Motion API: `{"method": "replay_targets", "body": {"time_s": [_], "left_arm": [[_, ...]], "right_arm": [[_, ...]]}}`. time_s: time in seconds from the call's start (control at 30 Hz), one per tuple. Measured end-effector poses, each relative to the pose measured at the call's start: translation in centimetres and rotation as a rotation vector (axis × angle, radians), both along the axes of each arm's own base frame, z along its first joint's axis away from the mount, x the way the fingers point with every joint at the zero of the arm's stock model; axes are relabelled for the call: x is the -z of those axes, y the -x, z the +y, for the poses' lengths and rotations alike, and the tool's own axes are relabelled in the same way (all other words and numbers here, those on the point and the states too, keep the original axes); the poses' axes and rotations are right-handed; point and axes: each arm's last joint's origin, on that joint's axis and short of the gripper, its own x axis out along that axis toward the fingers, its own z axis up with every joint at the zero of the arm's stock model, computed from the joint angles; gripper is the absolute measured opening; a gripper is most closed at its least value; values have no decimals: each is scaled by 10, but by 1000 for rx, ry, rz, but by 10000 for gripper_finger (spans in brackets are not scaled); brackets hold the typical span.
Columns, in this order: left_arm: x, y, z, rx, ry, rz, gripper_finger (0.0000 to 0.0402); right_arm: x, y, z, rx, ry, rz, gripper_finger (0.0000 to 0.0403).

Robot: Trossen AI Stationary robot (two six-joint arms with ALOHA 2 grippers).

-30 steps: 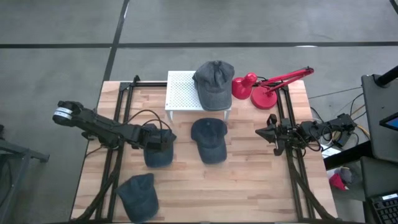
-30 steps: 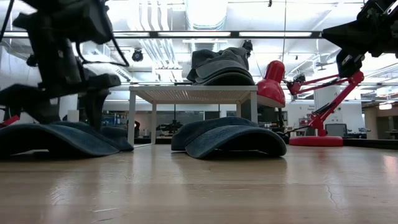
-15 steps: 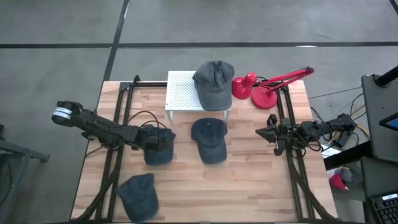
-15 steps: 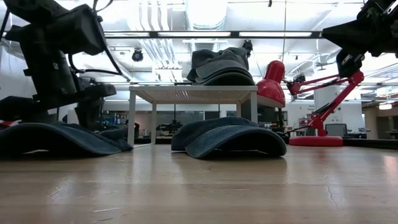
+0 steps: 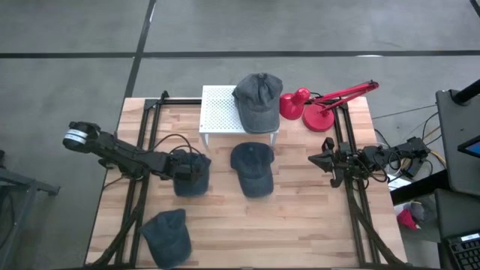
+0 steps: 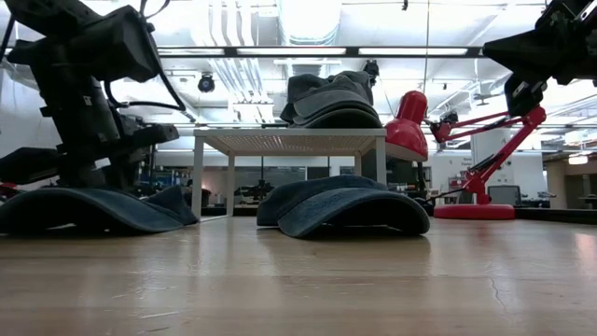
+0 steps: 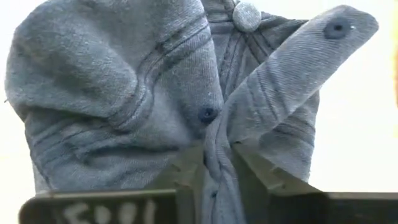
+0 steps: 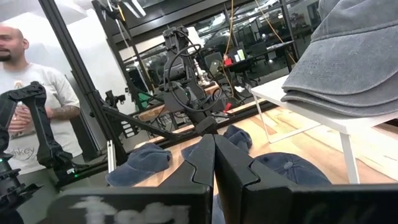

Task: Pick & Place hat
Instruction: Put the middle blue cap on the shelf

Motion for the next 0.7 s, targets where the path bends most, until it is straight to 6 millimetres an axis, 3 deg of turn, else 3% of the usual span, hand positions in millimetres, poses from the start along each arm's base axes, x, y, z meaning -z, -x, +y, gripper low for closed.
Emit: {"method": "replay_targets", "body": {"time_s": [0.23, 0.5, 0.7], "left_arm": [[-5, -3, -1, 35, -9, -14, 9], [-29, -16, -4, 100, -16, -41, 7], [-60, -22, -10, 172, -9, 13, 6]], "right_arm": [[0, 0, 0, -2, -16, -2, 9], [0, 0, 0, -3, -19, -2, 9], [0, 0, 0, -3, -19, -2, 9]]}}
